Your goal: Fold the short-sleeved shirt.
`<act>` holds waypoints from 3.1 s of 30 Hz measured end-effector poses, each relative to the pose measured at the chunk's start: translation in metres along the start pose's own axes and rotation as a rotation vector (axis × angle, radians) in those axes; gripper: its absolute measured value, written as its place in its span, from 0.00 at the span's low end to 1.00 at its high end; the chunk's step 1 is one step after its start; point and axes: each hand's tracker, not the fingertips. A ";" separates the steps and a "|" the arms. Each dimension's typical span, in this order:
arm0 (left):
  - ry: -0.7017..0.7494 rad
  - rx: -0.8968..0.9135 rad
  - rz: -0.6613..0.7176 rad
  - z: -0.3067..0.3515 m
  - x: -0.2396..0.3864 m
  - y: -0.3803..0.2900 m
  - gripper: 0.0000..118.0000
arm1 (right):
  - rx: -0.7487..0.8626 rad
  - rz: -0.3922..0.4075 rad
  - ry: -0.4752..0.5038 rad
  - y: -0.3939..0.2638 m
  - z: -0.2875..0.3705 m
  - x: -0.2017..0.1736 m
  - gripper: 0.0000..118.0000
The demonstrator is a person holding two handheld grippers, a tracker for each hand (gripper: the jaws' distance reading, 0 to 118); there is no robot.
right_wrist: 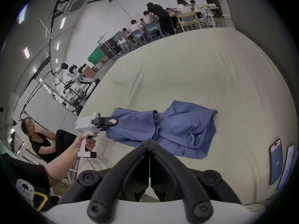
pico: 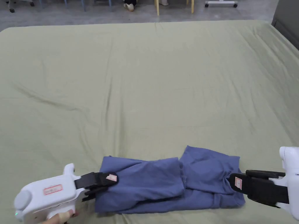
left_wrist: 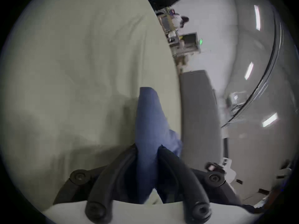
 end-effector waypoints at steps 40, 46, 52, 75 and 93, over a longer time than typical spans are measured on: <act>0.152 -0.012 -0.297 -0.090 0.155 -0.071 0.94 | -0.043 -0.053 -0.040 -0.018 0.001 0.020 0.02; 0.614 0.002 -0.589 -0.097 0.158 -0.073 0.00 | -0.044 -0.055 -0.028 -0.019 -0.001 0.023 0.02; 0.623 -0.203 -0.725 -0.194 0.145 -0.110 0.00 | -0.021 -0.079 -0.058 -0.020 0.013 0.027 0.02; 0.275 -0.157 -0.550 -0.075 0.163 -0.087 0.00 | -0.043 -0.083 0.209 0.015 -0.052 0.027 0.02; 0.366 -0.073 -0.494 -0.068 0.114 -0.050 1.00 | -0.256 -0.271 0.139 0.003 -0.187 0.089 0.02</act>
